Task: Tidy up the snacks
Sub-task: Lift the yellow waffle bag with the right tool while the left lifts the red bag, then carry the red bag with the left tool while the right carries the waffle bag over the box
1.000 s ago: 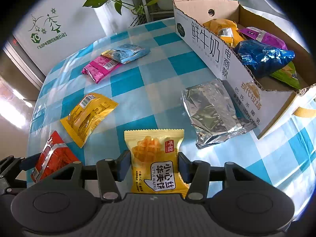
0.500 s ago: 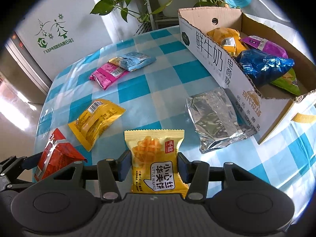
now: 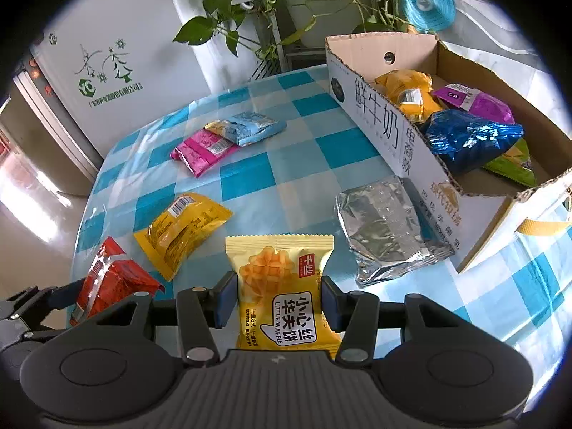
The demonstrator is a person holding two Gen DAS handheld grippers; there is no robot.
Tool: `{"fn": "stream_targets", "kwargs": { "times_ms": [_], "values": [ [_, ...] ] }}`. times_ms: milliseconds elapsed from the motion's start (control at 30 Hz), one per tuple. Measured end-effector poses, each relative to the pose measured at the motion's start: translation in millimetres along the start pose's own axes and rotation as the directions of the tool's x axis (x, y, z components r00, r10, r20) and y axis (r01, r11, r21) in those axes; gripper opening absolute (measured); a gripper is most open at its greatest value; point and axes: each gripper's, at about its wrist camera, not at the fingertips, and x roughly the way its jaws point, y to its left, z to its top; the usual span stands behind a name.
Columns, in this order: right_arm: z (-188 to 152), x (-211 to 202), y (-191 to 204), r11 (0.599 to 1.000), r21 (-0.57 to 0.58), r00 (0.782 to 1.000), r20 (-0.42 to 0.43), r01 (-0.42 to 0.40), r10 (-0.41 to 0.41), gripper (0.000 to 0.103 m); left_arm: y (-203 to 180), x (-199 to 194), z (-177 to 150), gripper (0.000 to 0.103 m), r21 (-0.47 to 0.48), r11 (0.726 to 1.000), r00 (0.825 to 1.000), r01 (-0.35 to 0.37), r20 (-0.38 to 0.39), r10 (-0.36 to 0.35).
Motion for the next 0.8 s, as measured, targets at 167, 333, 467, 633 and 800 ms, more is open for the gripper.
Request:
{"fn": "stream_targets", "kwargs": {
  "times_ms": [167, 333, 467, 633, 800],
  "values": [
    [4, -13, -5, 1.000, 0.012, 0.999, 0.034, -0.029, 0.029, 0.056, 0, -2, 2, 0.076, -0.017, 1.000, 1.000, 0.002, -0.001, -0.002],
    [10, -33, -12, 0.998, 0.007, 0.994, 0.084, -0.066, 0.065, 0.056, -3, -9, 8, 0.076, -0.038, 0.999, 1.000, 0.015, 0.012, -0.015],
    [16, -47, -18, 0.997, 0.005, 0.989, 0.128, -0.079, 0.078, 0.056, -6, -17, 17, 0.076, -0.060, 0.998, 0.999, 0.032, 0.038, -0.030],
    [30, -70, -28, 0.997, -0.005, 0.977, 0.200, -0.080, 0.079, 0.056, -10, -27, 34, 0.076, -0.106, 0.993, 0.997, 0.053, 0.067, -0.046],
    [49, -91, -49, 0.998, 0.010, 0.960, 0.273, -0.068, 0.063, 0.056, -21, -33, 55, 0.076, -0.132, 0.988, 0.992, 0.085, 0.105, -0.071]
  ]
}}
